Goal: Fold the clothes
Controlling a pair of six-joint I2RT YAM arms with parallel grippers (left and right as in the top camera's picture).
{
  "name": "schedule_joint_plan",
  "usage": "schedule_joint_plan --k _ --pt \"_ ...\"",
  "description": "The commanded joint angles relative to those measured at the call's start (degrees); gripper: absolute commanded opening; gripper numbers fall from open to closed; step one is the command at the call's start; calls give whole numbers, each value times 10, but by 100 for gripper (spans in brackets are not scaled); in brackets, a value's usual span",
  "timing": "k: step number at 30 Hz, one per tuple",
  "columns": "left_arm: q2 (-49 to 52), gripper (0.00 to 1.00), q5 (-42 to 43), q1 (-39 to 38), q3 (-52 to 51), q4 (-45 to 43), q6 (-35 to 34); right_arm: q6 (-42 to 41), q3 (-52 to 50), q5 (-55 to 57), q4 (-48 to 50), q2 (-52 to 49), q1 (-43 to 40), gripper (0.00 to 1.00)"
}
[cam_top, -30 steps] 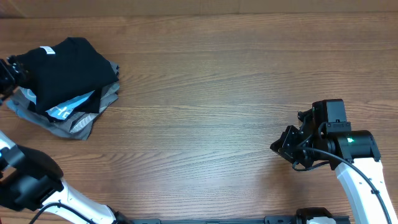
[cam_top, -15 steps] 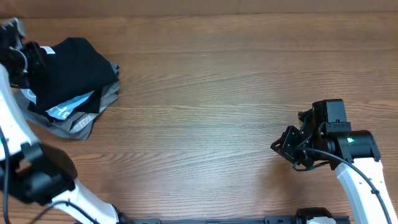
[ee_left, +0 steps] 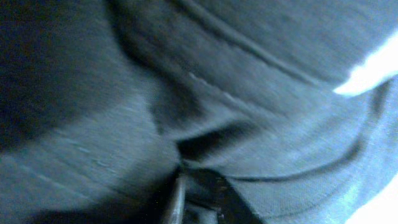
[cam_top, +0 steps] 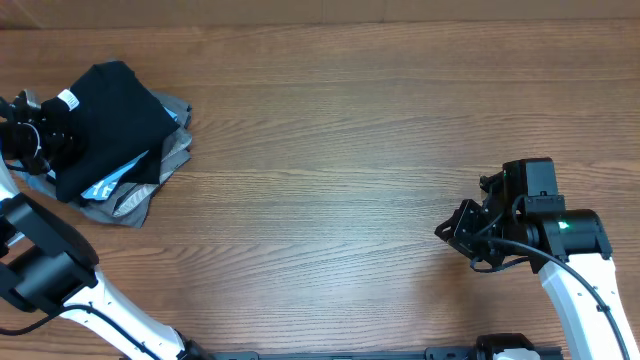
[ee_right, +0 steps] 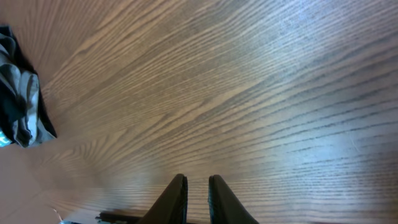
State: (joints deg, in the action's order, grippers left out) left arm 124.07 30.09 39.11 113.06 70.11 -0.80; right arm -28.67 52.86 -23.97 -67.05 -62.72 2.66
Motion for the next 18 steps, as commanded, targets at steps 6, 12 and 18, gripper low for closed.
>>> schedule_joint_plan --k 6,12,18 --pt "-282 54 42 -52 -4 16 120 54 150 4 7 47 -1 26" --pt "-459 100 -38 -141 -4 82 127 140 294 3 10 95 -1 71" --pt "-550 100 -73 -179 -4 159 96 140 322 3 4 117 -1 100"
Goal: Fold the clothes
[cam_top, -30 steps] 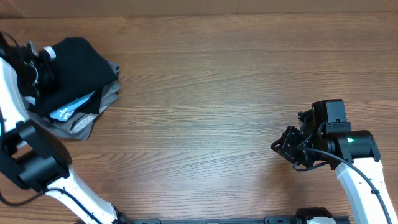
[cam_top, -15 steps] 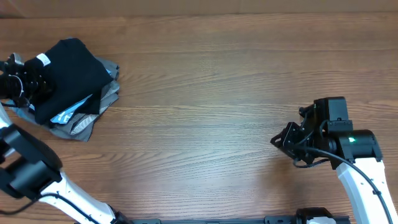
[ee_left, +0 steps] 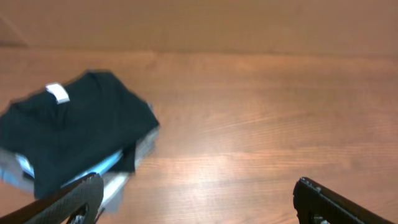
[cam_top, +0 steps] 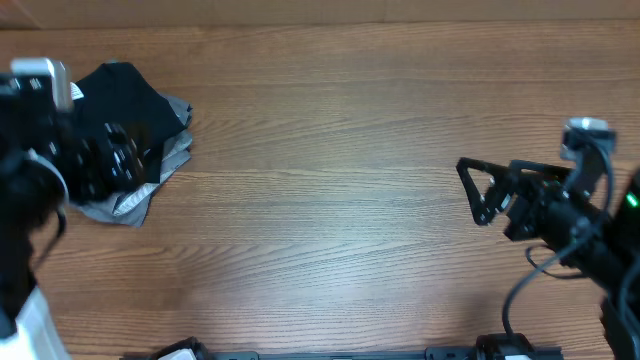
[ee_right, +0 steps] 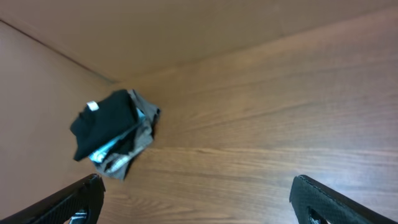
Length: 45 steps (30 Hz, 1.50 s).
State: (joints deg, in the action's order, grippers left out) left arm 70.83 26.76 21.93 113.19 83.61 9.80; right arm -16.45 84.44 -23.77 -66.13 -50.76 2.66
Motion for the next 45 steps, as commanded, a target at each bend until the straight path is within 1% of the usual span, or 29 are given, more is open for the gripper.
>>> schedule_joint_plan --k 1,6,15,18,22,25,28,31,35,36,41,45 --pt "-25 100 -46 -7 -5 34 -10 16 6 2 -10 -3 -1 100" --pt "-42 100 -44 -7 -5 46 -12 14 5 1 -24 -4 -1 100" --pt "-35 100 -45 -7 -5 49 -12 15 5 -9 -24 -4 -1 100" --pt "-32 100 -45 -7 -5 49 -12 15 5 -9 -43 -4 -1 100" --pt "-28 100 -45 -7 -5 49 -12 25 8 20 -56 -3 -2 100" --pt "-24 100 -45 -7 -5 49 -12 114 8 17 -53 2 -2 100" --pt "-22 100 -45 -7 -5 49 -12 207 -4 17 -5 27 -2 100" --pt "-19 100 -45 -7 -5 49 -12 290 -70 17 103 90 -2 100" --pt "-17 100 -45 -7 -5 49 -12 325 -214 17 228 189 -2 100" --pt "-17 100 -45 -7 -5 49 -12 326 -281 17 264 229 -2 100" --pt "-17 100 -45 -7 -5 49 -12 325 -446 16 308 316 -10 100" --pt "-17 100 -45 -7 -5 49 -12 325 -565 -8 343 380 -31 100"
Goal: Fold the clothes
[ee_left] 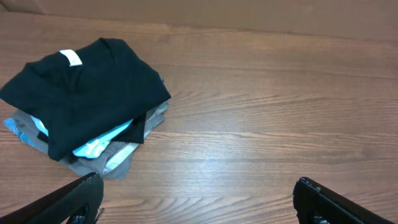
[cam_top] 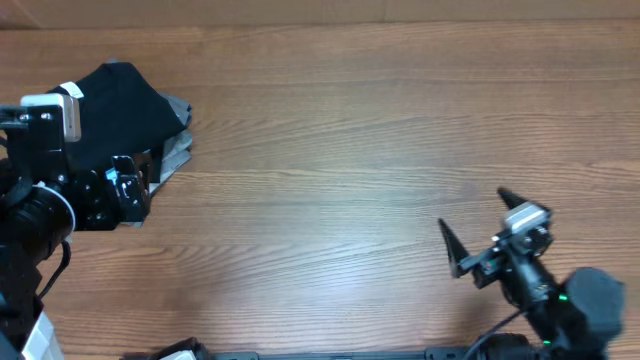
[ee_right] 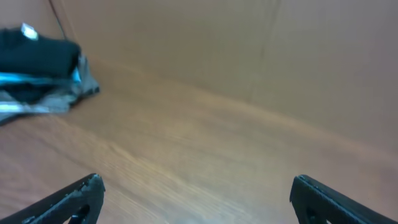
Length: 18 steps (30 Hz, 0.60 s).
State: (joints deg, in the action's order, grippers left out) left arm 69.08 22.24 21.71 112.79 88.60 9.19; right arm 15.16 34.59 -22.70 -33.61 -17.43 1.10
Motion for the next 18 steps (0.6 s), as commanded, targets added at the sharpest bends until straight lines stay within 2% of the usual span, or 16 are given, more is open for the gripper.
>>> schedule_joint_plan --k 1,9,13,18 --pt "0 100 0 -4 -2 -1 -6 9 -92 -20 28 62 -19 100" --pt "0 100 0 -4 -2 -1 -6 9 -226 -60 96 170 -20 100" --pt "0 100 0 -4 -2 -1 -6 9 -285 -99 136 173 -20 100" --pt "0 100 0 -4 -2 -1 -6 5 -297 -102 184 173 -20 100"
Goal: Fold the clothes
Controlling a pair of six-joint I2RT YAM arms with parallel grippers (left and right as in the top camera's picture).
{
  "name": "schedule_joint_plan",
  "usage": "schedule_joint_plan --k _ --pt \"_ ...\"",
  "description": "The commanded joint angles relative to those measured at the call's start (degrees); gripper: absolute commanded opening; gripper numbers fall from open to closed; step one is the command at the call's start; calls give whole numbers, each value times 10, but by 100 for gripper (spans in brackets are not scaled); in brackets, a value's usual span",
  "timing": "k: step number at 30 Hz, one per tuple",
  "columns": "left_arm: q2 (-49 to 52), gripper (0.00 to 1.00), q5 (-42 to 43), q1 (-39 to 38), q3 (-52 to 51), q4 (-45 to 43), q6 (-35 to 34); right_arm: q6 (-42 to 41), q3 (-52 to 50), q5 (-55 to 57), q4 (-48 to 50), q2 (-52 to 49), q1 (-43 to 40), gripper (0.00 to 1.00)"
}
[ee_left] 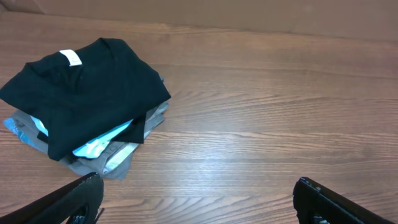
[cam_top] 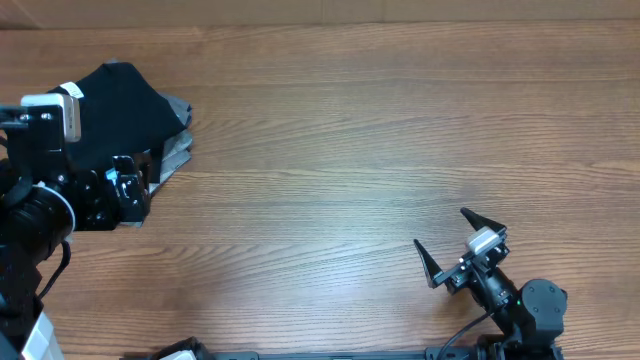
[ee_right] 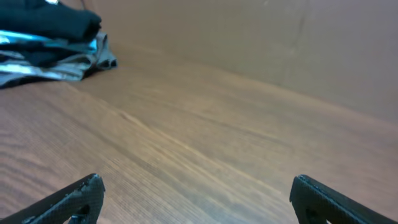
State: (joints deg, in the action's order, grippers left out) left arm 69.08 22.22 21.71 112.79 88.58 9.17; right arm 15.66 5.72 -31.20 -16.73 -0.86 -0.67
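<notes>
A stack of folded clothes lies at the table's far left: a black shirt (ee_left: 87, 93) with a white neck tag on top, then a light blue garment (ee_left: 99, 147) and a grey one (ee_left: 93, 165) under it. In the overhead view the same stack (cam_top: 120, 95) is partly covered by my left arm. My left gripper (ee_left: 198, 193) hangs wide open on the near side of the stack, holding nothing. Far off at the front right, my right gripper (cam_top: 442, 230) is also wide open and empty, and its wrist view shows the stack (ee_right: 50, 37) low in the distance.
The wooden table (cam_top: 340, 150) runs from the stack to the right arm. A brown cardboard-coloured wall (ee_right: 249, 31) rises behind its far edge.
My right arm has moved a little left and nearer the table's front edge, jaws still wide open. The left arm and the stack have not moved.
At first my left gripper was pressed into the black shirt on the stack and my right gripper stood shut at the right. Then both were wide open, the left drawn back from the stack. Since then the right arm has shifted to the front edge.
</notes>
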Motion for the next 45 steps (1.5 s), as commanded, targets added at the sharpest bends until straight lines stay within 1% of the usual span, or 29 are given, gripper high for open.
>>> schedule_joint_plan --k 1,16,18,19,20,23,25,27,29,32,37,39,45 --pt "0 100 1 -4 -2 -1 -6 0 -8 -17 15 7 -3 100" --pt "0 100 -2 -14 -2 -1 -6 0 -8 -17 14 7 -3 100" --pt "-7 100 -6 -33 -2 -1 -6 0 -8 -17 14 7 -3 100" --pt "-17 100 -8 -79 -2 1 -6 0 -8 -17 14 7 -3 100" --pt "-21 100 -17 -97 -2 3 -5 0 -8 -17 14 7 -3 100" --pt "-43 100 -101 -166 -2 4 7 0 -8 -17 14 7 -3 100" --pt "-63 100 -135 -198 -3 -5 7 0 -8 -17 15 7 -3 100" --pt "-85 100 -148 -216 -13 -35 7 0 -8 -17 14 7 -3 100" --pt "-126 100 -147 -221 -56 -108 7 0 -8 -17 14 7 -3 100" --pt "-184 100 -146 -221 -141 -196 7 0 -8 -17 14 7 -3 100" --pt "-296 100 -137 -224 -340 -360 7 0 -8 -17 14 7 -3 100" --pt "-351 100 -136 -226 -436 -426 6 0 -8 -17 14 7 -3 100" --pt "-468 100 -134 -226 -644 -525 4 0 -8 -17 14 7 -3 100"
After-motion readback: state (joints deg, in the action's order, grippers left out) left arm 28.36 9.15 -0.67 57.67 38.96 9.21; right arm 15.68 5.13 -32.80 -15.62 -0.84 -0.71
